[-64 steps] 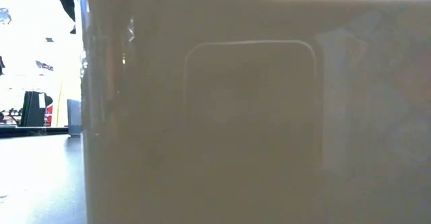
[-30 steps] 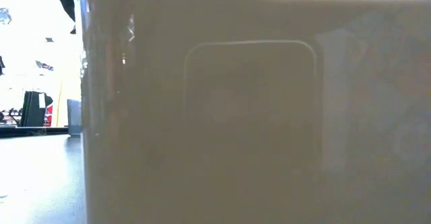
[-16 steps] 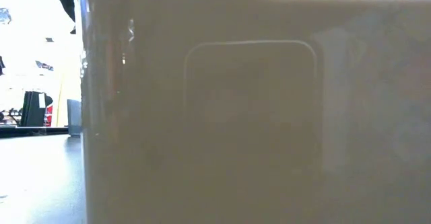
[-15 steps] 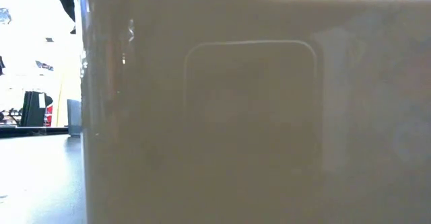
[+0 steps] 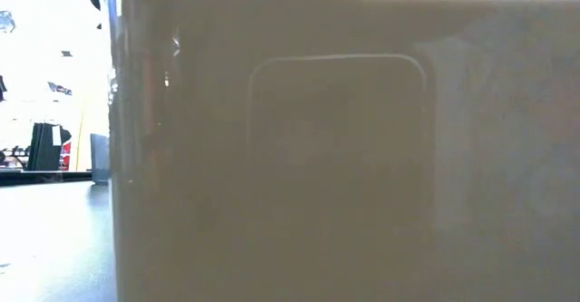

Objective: Sort spices by type
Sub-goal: Put the red seasoning can into the transparent bin

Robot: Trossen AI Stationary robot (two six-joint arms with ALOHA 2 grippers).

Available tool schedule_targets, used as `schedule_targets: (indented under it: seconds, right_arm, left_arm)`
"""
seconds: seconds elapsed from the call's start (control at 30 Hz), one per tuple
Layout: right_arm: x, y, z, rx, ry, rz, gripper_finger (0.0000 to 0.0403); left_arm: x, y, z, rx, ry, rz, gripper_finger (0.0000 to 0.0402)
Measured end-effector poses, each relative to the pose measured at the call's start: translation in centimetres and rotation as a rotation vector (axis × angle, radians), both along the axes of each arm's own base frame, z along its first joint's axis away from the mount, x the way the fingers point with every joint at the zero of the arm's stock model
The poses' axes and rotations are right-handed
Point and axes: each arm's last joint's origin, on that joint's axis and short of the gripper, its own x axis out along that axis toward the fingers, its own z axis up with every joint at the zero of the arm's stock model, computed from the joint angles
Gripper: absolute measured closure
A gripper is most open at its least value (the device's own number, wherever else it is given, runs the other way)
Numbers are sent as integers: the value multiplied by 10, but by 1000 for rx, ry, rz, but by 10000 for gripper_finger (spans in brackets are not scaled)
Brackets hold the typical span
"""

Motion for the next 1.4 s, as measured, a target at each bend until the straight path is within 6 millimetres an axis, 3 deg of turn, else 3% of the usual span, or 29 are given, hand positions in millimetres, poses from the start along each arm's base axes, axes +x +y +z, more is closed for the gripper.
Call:
schedule_targets:
  seconds: [0.43,0.83,1.0,1.3,1.4]
  right_arm:
    - [1,0,0,-4,-7,0,101]
    - [0,-14,5,-62,-59,-13,101]
    - [-4,-23,6,-88,-57,-24,101]
    - [-11,-36,7,-230,114,194,101]
    - [-5,-40,9,-316,122,272,101]
  left_arm:
    - [-1,-9,50,-23,-81,58,54]
    - [26,-76,87,64,-372,17,54]
    - [44,-98,84,86,-451,22,54]
    - [77,-135,64,43,-404,10,54]
    - [83,-143,60,47,-396,50,54]
